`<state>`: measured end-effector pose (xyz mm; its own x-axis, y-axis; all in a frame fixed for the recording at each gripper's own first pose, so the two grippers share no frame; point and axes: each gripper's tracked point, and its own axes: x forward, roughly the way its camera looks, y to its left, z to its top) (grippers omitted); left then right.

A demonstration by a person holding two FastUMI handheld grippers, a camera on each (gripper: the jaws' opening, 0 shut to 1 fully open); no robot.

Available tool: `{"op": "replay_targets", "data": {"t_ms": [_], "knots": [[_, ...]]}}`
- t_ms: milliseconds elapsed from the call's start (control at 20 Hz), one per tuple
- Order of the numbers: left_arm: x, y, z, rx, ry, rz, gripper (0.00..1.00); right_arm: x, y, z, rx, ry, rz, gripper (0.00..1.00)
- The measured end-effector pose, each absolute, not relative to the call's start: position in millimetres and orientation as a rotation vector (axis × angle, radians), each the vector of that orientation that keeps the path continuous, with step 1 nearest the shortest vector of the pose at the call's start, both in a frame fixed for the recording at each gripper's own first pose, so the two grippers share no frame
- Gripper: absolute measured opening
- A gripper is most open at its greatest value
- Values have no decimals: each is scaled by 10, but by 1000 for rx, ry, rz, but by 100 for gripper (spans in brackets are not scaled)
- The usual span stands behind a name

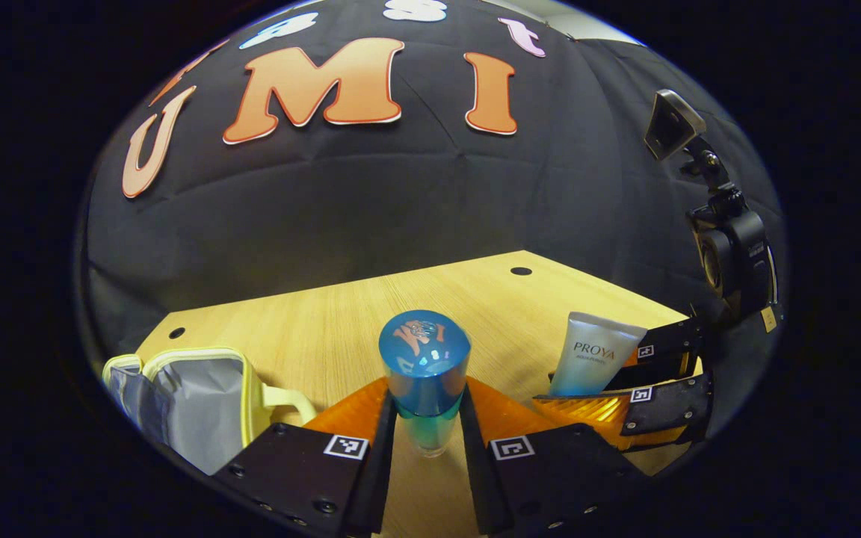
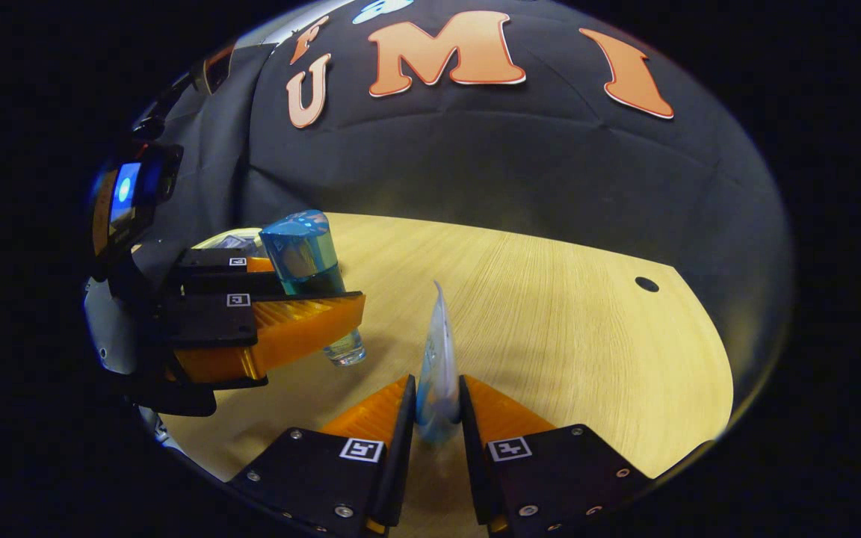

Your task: First open the suitcase, pack the skin care products into it, and then close the suitcase.

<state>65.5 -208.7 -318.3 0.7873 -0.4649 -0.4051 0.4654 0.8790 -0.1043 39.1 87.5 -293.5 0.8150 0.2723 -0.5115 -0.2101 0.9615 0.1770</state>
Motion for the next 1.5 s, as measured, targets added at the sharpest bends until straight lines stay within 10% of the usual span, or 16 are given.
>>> {"op": "replay_targets", "data": {"t_ms": [900, 1500], "knots": [[652, -430, -1763, -10, 419, -209, 45, 279, 1245, -1035, 38, 334, 409, 37], [513, 819, -2212, 10, 536, -197, 45, 383, 1996, -762, 23, 322, 408, 36]]}}
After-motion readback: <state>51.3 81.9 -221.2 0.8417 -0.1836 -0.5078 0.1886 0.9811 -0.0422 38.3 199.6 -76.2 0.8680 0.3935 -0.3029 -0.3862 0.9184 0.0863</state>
